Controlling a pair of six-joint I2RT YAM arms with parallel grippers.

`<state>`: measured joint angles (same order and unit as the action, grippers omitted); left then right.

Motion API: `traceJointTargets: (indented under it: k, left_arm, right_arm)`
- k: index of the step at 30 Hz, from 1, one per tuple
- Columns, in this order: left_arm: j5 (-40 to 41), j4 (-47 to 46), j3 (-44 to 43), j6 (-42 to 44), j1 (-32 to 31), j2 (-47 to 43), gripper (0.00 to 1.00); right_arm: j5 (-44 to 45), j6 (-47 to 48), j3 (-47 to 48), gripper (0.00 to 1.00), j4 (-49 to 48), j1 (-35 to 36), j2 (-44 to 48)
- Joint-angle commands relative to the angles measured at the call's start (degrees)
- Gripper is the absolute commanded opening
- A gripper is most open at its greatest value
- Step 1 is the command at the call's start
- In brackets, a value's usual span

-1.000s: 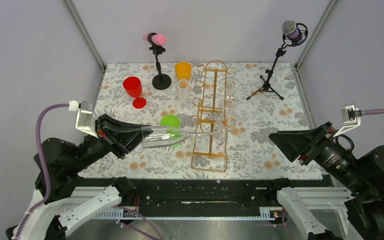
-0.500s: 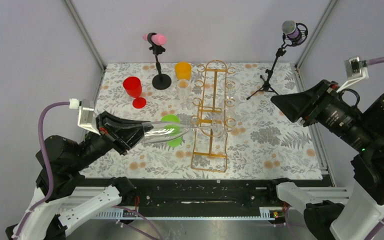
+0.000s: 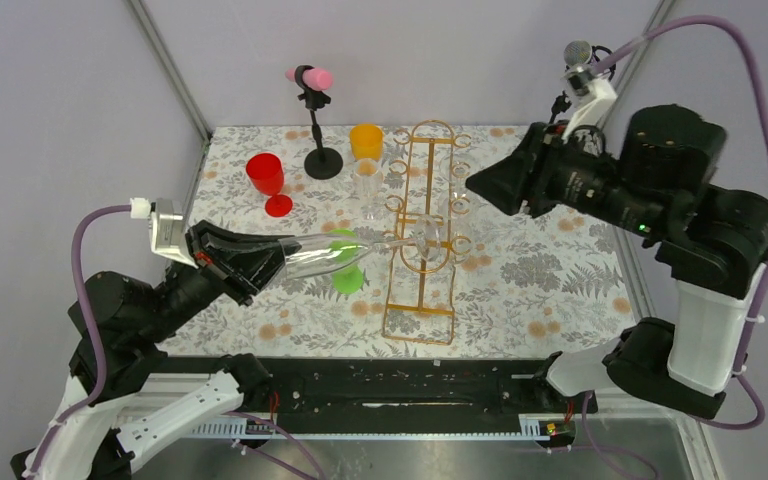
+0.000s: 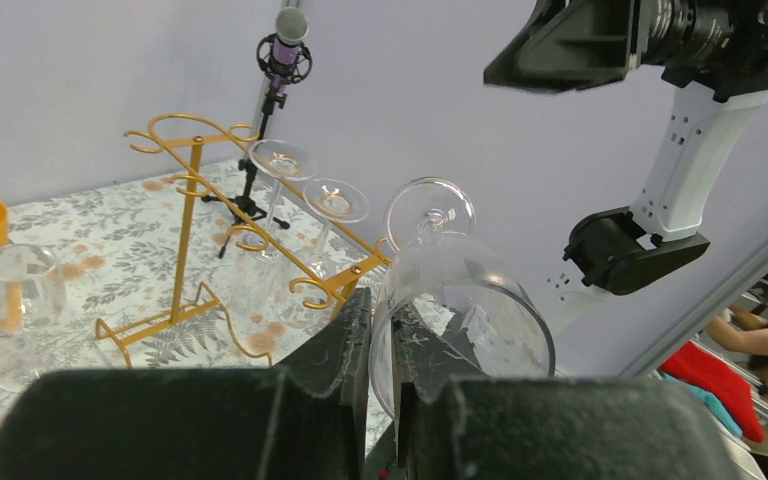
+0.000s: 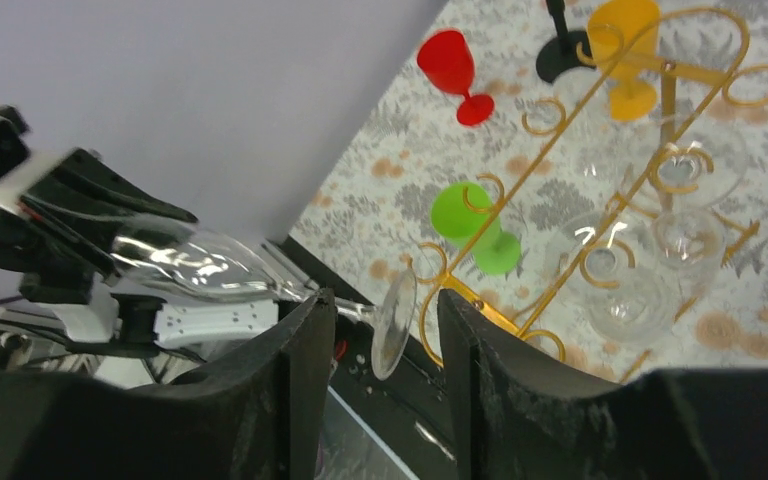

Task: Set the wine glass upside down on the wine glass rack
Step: Turn the wine glass upside down at the wine rack.

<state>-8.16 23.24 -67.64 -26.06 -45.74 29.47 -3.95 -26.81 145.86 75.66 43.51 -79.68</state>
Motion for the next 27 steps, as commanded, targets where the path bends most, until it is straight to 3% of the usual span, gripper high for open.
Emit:
traceJointTargets:
  k: [1,7,27]
  left_arm:
    - [3.96,-3.0,-3.2,2.63,0.21,-1.04,0.0]
    - [4.34,-1.81,-4.87,4.65,0.24,-0.21,0.0]
    - [3.09,-1.25,-5.83,6.12,0.25,1.4,0.0]
  right_arm:
    - [12.25,0.4,-5.92,0.49,-0.1,8.05,1.43]
    - [21.76,-0.16,-11.67,0.51,0.33,16.46,2.76]
    - [19.37,-3.69,-24.63,0.53,-11.23,21.72,4.72]
